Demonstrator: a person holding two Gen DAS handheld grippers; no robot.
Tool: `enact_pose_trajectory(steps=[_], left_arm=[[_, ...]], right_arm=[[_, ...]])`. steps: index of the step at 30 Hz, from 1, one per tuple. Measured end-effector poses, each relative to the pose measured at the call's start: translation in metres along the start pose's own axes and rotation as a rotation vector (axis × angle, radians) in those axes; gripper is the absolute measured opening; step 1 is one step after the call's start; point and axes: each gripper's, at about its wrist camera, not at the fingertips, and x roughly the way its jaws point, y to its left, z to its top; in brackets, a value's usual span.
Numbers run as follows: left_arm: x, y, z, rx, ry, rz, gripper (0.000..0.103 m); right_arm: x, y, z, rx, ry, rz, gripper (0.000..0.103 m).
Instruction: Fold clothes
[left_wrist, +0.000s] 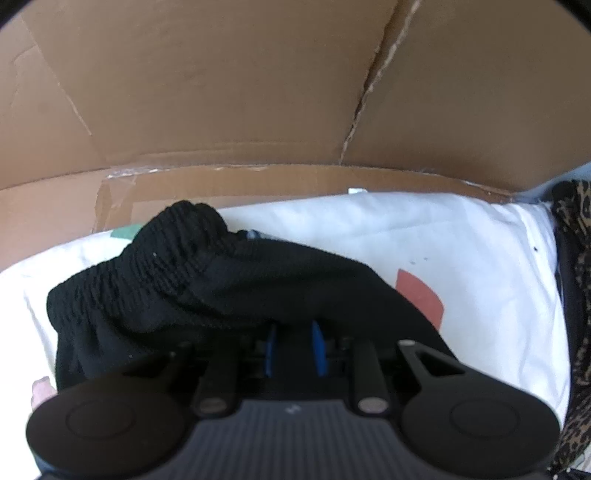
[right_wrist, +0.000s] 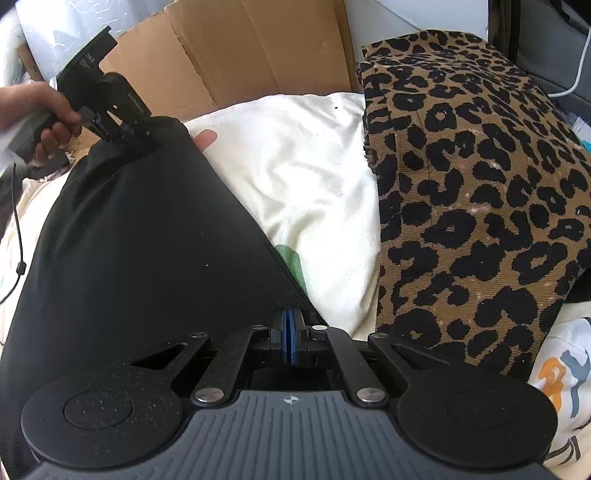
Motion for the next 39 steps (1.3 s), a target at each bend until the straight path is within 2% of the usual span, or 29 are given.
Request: enact_pose_trajectory(steps=[5,7,11,15,20,24,30,32,35,39], left_arm=[[-0.032,0.013,0.004,0.017,-0.047,0.007,0.026],[-0.046,0.026,0.004,0.010,-0.071,0.024,0.031],[-0.064,0.056,-0.004,-0.018,-0.094,0.045,0.031],[-0.063,0.084,-0.014,-0.032,-0.083,0.063,0.031],[-0.041,0.105,-0.017,-0.041,-0.073,0.049,0.032],[-0.023,0.109,-0.015,-0.047,-0.078,0.039,0.034],[-0.020,0.118,-0.007,-0.015,-0.081,0.011,0.034],[-0.026,0.116,-0.005,0.008,-0.070,0.018,0.034],[-0.043,0.107,-0.012,0.072,-0.096,0.036,0.033],[-0.069,0.092,-0.037,0.152,-0.135,0.003,0.034]], right_arm=[[-0.002,-0.001,-0.002,0.018,-0.004,-0.009,0.005],[-0.003,0.000,-0.003,0.012,-0.004,-0.015,0.005],[-0.003,0.001,-0.003,0.002,0.000,-0.026,0.005],[-0.002,0.000,-0.004,0.015,-0.004,-0.035,0.005],[-0.001,0.003,-0.005,-0.019,0.003,-0.049,0.005],[-0.002,0.000,-0.003,-0.036,0.018,-0.040,0.005],[-0.005,-0.002,-0.001,-0.050,0.038,-0.048,0.004],[-0.006,0.000,0.000,-0.060,0.047,-0.059,0.004],[-0.009,0.005,0.002,-0.080,0.061,-0.090,0.004],[-0.011,0.014,0.004,-0.109,0.075,-0.121,0.006]])
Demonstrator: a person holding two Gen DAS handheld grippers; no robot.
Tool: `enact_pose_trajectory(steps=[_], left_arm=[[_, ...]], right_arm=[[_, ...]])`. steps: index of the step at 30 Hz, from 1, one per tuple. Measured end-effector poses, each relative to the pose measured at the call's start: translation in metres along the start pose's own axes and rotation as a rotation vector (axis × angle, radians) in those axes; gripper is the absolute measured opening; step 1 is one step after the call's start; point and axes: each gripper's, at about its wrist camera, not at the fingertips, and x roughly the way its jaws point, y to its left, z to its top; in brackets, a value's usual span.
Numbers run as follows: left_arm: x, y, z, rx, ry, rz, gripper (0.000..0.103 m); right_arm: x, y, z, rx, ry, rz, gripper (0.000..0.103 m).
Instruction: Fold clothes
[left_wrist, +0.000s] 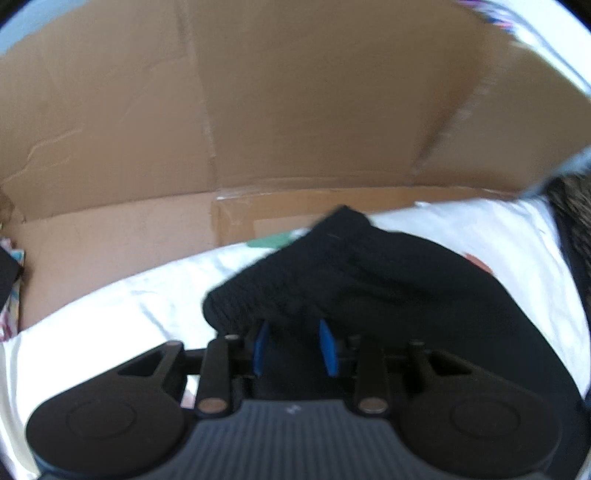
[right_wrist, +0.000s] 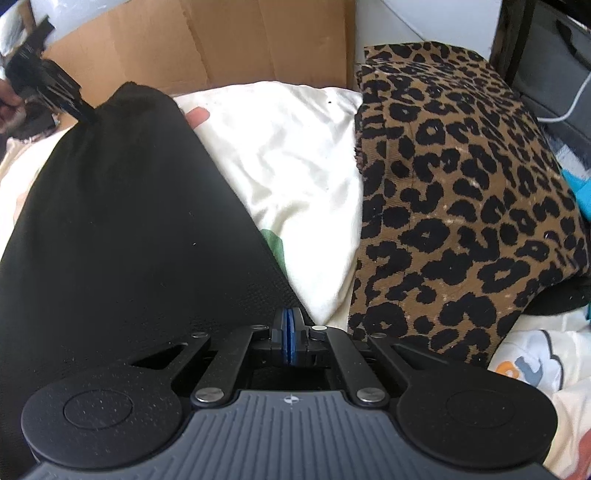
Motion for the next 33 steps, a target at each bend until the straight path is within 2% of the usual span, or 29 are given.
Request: enact_pose_trajectory(steps=[3,7,12,17,22,26,29,33], left_arm=[[-0.015,-0.022,-0.023,0.073,-0.013,-0.045,0.039],[-0.028,-0.046,-0.053,0.106,-0.016,-0.083,0.039],[-0.035,-0.067,-0.088,0.127,-0.023,-0.096,0.039],[-0.042,-0.072,-0.120,0.174,-0.023,-0.108,0.038],[-0.047,-0.080,-0.161,0.221,0.003,-0.143,0.037],[-0.041,-0.089,-0.189,0.253,0.052,-0.173,0.037],[-0.033,-0.091,-0.204,0.256,0.090,-0.184,0.037],[-0.032,-0.096,-0.214,0.270,0.102,-0.188,0.037]], right_arm=[[-0.003,0.003,0.001,-0.005,0.004,-0.009,0.005],[-0.006,0.009,0.006,-0.025,0.002,-0.015,0.005],[-0.012,0.016,0.010,-0.020,-0.025,0.029,0.005],[-0.010,0.026,0.010,-0.043,-0.024,0.067,0.005],[-0.003,0.029,0.002,-0.064,-0.001,0.068,0.004],[-0.001,0.024,-0.001,-0.071,0.007,0.034,0.006],[-0.001,0.017,-0.003,-0.064,0.011,0.021,0.006],[-0.003,0.008,-0.008,-0.058,0.007,0.011,0.006]])
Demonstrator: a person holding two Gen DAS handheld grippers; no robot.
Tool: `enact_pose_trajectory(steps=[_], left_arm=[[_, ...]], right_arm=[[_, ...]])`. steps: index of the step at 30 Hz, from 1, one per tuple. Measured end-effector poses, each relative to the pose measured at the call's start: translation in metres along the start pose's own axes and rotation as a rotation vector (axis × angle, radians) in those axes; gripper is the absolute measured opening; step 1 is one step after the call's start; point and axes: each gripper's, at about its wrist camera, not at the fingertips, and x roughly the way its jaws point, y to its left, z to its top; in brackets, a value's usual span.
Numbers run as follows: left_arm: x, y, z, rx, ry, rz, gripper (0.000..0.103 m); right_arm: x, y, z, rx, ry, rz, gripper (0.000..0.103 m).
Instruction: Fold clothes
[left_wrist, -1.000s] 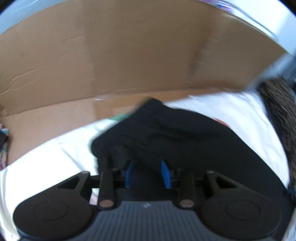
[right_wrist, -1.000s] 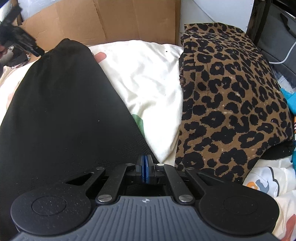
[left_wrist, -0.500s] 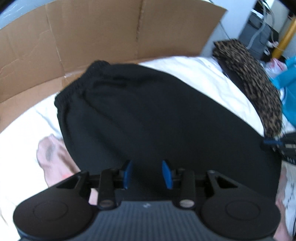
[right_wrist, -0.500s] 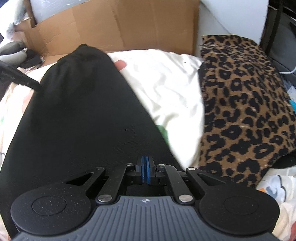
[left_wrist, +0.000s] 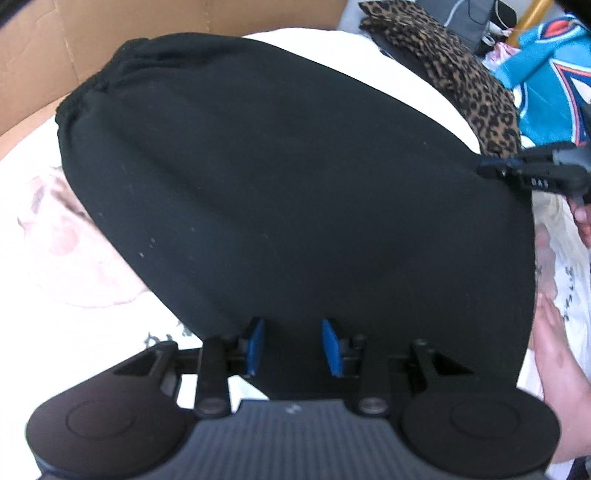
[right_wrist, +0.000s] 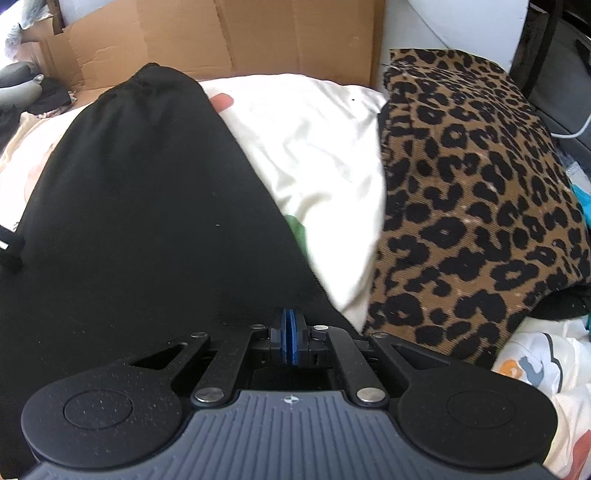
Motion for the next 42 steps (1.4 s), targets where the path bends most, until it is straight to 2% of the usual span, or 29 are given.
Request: enact_pose_trajectory(steps=[12,16,18,20,24,28,31,42], left_arm=[[-0.008,-0.019,-0.018,0.040,0.047,-0.092,0.037],[-0.005,-0.029,-0.026,0.060,0.058,-0.094,0.037],[-0.005,-0.032,-0.026,0.049,0.062,-0.085,0.038],[-0.006,-0.032,-0.028,0.035,0.058,-0.097,0.040],[-0.011,-0.039,-0.034,0.049,0.059,-0.125,0.040],[-0.022,-0.035,-0.041,0.049,0.058,-0.148,0.037],[-0.032,-0.026,-0.043,0.020,0.049,-0.145,0.036],[-0.062,0.015,-0.059,-0.033,0.034,-0.068,0.036]], right_arm=[[-0.022,-0.014,-0.018,0.018,0.020,-0.044,0.006],[-0.031,-0.012,-0.022,0.029,0.043,-0.070,0.007],[-0.039,-0.008,-0.020,0.036,0.022,-0.052,0.005],[-0.046,0.001,-0.015,0.042,-0.013,0.004,0.005],[-0.039,0.037,0.002,-0.023,-0.035,0.085,0.006],[-0.022,0.074,0.014,-0.113,-0.023,0.157,0.006],[-0.013,0.090,0.011,-0.129,0.021,0.193,0.006],[-0.024,0.091,-0.028,-0.125,0.162,0.155,0.009]])
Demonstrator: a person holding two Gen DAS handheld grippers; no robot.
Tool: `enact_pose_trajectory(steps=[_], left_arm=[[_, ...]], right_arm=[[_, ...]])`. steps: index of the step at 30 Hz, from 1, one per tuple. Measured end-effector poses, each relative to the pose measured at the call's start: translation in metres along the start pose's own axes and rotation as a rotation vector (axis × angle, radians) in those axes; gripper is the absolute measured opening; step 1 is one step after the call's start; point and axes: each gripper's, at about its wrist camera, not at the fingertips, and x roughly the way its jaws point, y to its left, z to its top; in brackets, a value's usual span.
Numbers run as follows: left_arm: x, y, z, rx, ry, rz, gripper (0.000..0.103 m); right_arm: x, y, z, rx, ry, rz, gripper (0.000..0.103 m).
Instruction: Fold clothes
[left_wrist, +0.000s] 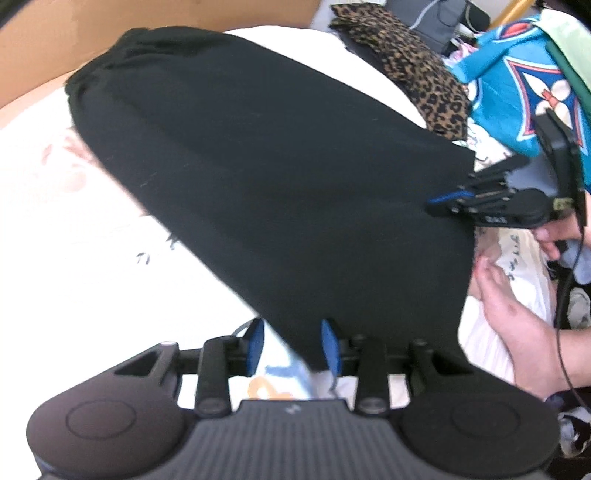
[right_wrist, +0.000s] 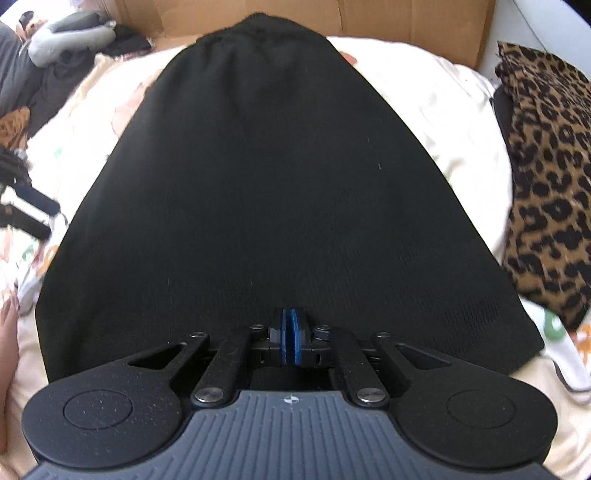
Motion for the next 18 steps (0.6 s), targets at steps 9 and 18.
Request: enact_pose_trajectory(steps=[9,18], left_arm=[[0.018,-0.008,-0.020,0.024,0.057,-0.027,0.036],[0.035,-0.020,-0.016,0.051,0.050,-0.003,0.039]], right_arm=[[-0.021,0.015,-0.010,-0.027,0.043,-0.008,0.009],[-0.038,0.060,0.005,-0.111,-0.038,0.129,0.039]])
